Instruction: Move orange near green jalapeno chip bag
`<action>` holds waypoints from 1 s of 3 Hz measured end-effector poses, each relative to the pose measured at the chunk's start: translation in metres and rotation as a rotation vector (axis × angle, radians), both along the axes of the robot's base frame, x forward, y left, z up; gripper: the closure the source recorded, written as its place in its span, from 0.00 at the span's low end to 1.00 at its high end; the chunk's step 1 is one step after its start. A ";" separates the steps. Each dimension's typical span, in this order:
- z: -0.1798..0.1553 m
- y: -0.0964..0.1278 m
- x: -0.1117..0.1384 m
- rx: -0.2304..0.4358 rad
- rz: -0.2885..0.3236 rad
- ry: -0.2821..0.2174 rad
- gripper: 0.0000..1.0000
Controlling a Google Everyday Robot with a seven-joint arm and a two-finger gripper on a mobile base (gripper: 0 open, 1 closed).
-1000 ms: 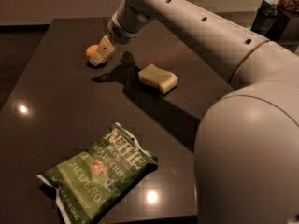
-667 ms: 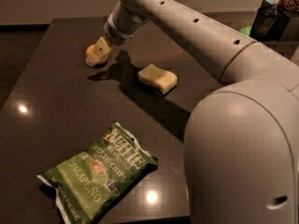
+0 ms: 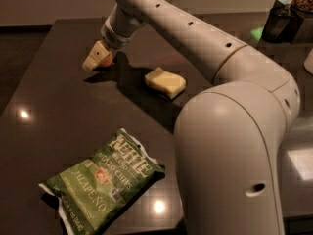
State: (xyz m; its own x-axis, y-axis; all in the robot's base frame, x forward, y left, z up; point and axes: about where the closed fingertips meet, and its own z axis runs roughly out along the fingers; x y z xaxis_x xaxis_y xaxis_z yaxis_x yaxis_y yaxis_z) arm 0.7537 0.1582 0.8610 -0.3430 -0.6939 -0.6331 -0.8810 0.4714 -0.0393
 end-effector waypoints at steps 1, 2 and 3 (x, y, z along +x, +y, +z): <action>-0.001 0.006 -0.002 -0.008 0.016 0.000 0.16; 0.000 0.006 -0.004 -0.009 0.027 0.003 0.39; 0.003 0.003 -0.008 -0.006 0.040 -0.001 0.63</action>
Offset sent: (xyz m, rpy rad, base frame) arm -0.0073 0.0017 0.0079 -0.0068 -0.0027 0.0348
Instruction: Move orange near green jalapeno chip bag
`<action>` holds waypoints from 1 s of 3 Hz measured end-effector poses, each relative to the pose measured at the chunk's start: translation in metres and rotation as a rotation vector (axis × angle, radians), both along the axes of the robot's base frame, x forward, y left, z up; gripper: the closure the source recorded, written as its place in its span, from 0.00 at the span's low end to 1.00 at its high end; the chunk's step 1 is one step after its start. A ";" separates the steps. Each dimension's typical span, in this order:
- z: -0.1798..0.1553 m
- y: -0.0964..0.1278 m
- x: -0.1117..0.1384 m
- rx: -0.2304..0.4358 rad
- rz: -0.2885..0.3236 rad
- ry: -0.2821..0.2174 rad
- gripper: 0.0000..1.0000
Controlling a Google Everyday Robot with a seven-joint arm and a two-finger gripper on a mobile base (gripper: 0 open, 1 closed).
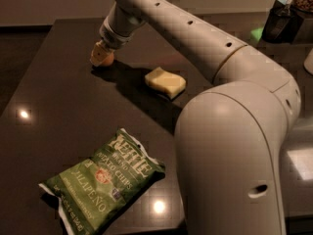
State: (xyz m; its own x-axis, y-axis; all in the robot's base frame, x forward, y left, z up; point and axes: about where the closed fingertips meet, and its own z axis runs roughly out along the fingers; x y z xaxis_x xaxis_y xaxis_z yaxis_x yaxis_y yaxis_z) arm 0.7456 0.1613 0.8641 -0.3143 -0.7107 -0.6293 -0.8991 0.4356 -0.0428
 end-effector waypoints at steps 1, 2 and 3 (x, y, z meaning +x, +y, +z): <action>0.009 -0.012 -0.009 0.030 0.035 -0.004 0.86; 0.024 -0.034 -0.030 0.037 0.093 -0.009 1.00; 0.034 -0.060 -0.065 0.010 0.208 0.009 1.00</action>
Offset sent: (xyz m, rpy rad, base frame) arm -0.0654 -0.0768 0.0535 0.0249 -0.0275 0.1788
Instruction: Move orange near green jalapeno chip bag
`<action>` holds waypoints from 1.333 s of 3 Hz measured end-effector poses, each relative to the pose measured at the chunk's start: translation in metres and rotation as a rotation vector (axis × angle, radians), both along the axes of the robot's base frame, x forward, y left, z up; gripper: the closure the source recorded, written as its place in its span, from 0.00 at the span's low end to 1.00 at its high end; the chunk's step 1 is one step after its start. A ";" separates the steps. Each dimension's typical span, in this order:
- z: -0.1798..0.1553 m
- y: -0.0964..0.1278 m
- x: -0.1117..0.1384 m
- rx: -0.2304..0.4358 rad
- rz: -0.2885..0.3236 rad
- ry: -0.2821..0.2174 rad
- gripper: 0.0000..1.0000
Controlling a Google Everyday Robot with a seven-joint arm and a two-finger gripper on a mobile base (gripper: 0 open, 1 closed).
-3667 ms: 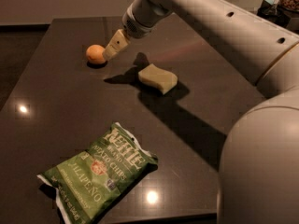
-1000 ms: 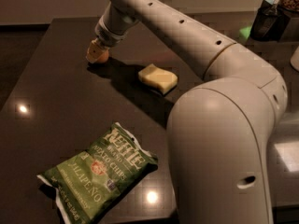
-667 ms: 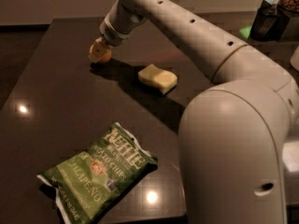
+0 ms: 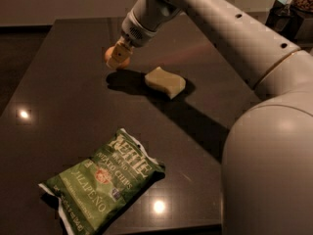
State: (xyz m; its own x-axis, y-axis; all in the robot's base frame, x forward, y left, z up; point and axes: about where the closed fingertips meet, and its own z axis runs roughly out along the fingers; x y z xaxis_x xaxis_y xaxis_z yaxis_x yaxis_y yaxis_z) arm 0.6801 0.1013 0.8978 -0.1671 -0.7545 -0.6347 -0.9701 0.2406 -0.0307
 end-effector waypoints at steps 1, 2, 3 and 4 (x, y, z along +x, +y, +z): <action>0.002 -0.002 -0.034 -0.011 0.153 0.030 1.00; -0.001 0.003 -0.071 0.005 0.334 0.062 1.00; -0.004 0.006 -0.103 0.035 0.478 0.086 1.00; -0.011 0.008 -0.122 0.043 0.554 0.093 1.00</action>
Offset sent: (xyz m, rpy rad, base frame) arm -0.1200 0.0017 0.0015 0.0329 0.0902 0.5680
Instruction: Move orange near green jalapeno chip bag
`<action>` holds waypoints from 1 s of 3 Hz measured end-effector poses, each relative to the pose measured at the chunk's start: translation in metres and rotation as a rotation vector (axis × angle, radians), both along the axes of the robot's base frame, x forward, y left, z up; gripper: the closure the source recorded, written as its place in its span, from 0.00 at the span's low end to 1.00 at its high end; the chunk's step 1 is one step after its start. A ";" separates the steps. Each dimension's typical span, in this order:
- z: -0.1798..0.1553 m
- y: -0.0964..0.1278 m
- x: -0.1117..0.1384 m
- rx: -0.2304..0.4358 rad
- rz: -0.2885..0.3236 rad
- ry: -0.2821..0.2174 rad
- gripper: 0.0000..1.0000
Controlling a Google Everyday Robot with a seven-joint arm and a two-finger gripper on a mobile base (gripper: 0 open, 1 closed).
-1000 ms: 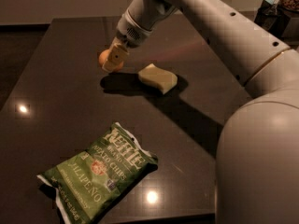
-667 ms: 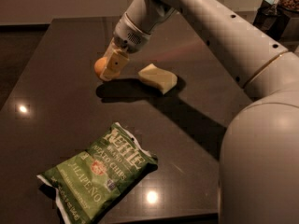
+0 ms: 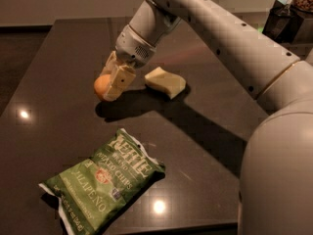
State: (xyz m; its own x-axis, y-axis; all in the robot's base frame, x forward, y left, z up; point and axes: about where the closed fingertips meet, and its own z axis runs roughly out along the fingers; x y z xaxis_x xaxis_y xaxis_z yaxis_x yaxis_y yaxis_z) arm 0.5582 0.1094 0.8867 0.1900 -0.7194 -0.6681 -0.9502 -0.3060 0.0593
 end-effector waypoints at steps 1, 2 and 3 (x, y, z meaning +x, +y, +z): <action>-0.009 0.003 -0.016 -0.002 0.047 -0.028 1.00; -0.018 0.005 -0.028 -0.009 0.075 -0.045 1.00; -0.025 0.004 -0.042 -0.003 0.113 -0.032 0.99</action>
Offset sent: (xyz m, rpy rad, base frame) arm -0.0449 0.0025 -0.0292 -0.0252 -0.0646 0.1091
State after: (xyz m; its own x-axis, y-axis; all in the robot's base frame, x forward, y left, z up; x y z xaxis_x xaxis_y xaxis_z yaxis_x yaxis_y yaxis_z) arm 0.5164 0.1136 0.8618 0.2913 -0.6942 -0.6582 -0.9109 -0.4115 0.0309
